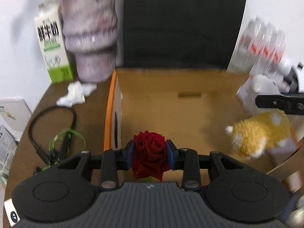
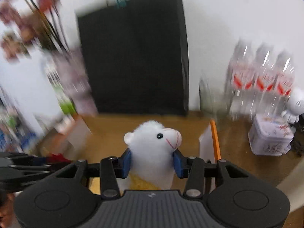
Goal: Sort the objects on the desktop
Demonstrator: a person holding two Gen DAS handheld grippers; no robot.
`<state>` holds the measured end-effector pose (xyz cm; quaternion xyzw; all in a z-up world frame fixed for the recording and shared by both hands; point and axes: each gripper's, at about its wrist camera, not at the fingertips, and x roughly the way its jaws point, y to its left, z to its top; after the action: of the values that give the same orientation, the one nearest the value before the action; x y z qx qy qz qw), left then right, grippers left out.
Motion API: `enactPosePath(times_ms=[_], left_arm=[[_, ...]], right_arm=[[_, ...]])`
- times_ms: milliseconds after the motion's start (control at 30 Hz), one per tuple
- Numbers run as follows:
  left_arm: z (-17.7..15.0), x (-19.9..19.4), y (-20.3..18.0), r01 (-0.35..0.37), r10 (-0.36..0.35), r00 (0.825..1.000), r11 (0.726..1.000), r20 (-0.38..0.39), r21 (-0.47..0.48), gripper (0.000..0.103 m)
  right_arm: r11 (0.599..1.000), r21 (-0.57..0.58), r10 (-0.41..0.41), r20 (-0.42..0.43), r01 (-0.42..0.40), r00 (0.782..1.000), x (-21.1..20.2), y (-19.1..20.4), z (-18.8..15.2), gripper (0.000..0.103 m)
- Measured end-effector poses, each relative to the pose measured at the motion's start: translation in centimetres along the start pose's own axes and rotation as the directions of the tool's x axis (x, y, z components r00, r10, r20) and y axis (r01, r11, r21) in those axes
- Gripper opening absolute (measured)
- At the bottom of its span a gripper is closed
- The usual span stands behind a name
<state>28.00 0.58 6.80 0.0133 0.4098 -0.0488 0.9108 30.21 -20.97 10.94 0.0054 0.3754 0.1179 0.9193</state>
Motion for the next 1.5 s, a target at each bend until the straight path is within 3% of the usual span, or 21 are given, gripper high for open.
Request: enactPosePath(times_ms=[100,167,267,400,433,500,533,700,833,900,1067,1233,1333,1367,1400,1500], left_arm=[[-1.3,0.1,-0.5,-0.024,0.025,1.000,0.995,-0.003,0.092,0.035],[-1.3,0.0,-0.9,-0.045,0.048,0.998,0.993,-0.026,0.113,0.038],[-1.2,0.0,-1.6,-0.056,0.067,0.995,0.989,-0.075,0.138,0.041],[-1.1,-0.7,-1.2,-0.045,0.060,0.990,0.993,-0.124,0.113,0.047],[-0.8,-1.0,-1.0,-0.030,0.044,0.989,0.994,-0.139,0.102,0.048],[-0.8,-2.9,-0.9,-0.017,0.031,0.991,0.994,-0.131,0.106,0.050],[-0.7,-3.9,-1.0,-0.021,0.035,0.993,0.993,-0.116,0.114,0.051],[0.2,-9.6,-1.2,-0.006,0.012,0.998,0.996,-0.061,0.088,0.062],[-0.7,-13.5,-1.8,0.015,-0.014,1.000,0.997,-0.019,0.069,0.072],[-2.6,-15.3,-2.1,0.032,-0.033,0.999,0.998,0.029,0.049,0.083],[-9.2,-18.3,-2.7,0.080,-0.077,0.991,0.997,0.111,-0.020,0.087],[-16.8,-19.5,-3.0,0.082,-0.069,0.987,0.993,0.146,-0.089,0.092],[-21.0,-19.6,-3.8,0.081,-0.072,0.984,0.995,0.160,-0.050,0.093],[-22.3,-19.8,-4.0,0.074,-0.067,0.982,0.997,0.176,-0.035,0.098],[-23.7,-20.0,-4.3,0.057,-0.050,0.978,0.998,0.202,-0.026,0.102],[-26.7,-20.2,-4.7,0.012,-0.003,0.970,0.999,0.243,-0.035,0.103]], right_arm=[[0.991,-0.087,-0.112,-0.112,0.103,0.987,3.3,0.0,-1.3,0.044],[0.985,-0.128,-0.138,-0.150,0.120,0.979,4.1,-0.1,-2.1,0.045],[0.979,-0.139,-0.173,-0.163,0.151,0.971,4.0,0.0,-3.0,0.047],[0.949,-0.241,-0.239,-0.126,0.204,0.963,3.0,1.3,-4.3,0.055],[0.950,-0.237,-0.238,-0.120,0.205,0.964,2.3,1.2,-4.3,0.058],[0.961,-0.198,-0.218,-0.108,0.194,0.970,0.5,1.3,-4.2,0.077],[0.967,-0.177,-0.202,-0.098,0.182,0.975,-0.6,1.1,-4.0,0.079],[0.971,-0.156,-0.186,-0.022,0.180,0.982,-6.5,2.5,-3.2,0.083],[0.986,-0.102,-0.126,0.023,0.128,0.992,-10.5,3.1,-4.1,0.084],[0.995,-0.050,-0.089,0.049,0.092,0.995,-12.4,3.3,-5.6,0.087],[0.996,0.084,0.010,0.074,-0.016,0.997,-15.2,3.4,-11.5,0.088],[0.994,0.110,-0.014,0.108,0.002,0.994,-17.4,5.3,-19.7,0.088],[0.996,0.084,-0.023,0.080,0.017,0.996,-17.8,6.6,-24.3,0.088],[0.997,0.072,-0.027,0.076,0.021,0.997,-18.0,6.9,-25.5,0.088],[0.997,0.067,-0.030,0.082,0.025,0.996,-18.4,7.1,-26.9,0.088],[0.998,0.063,-0.014,0.122,0.007,0.992,-19.6,7.3,-30.1,0.088]])
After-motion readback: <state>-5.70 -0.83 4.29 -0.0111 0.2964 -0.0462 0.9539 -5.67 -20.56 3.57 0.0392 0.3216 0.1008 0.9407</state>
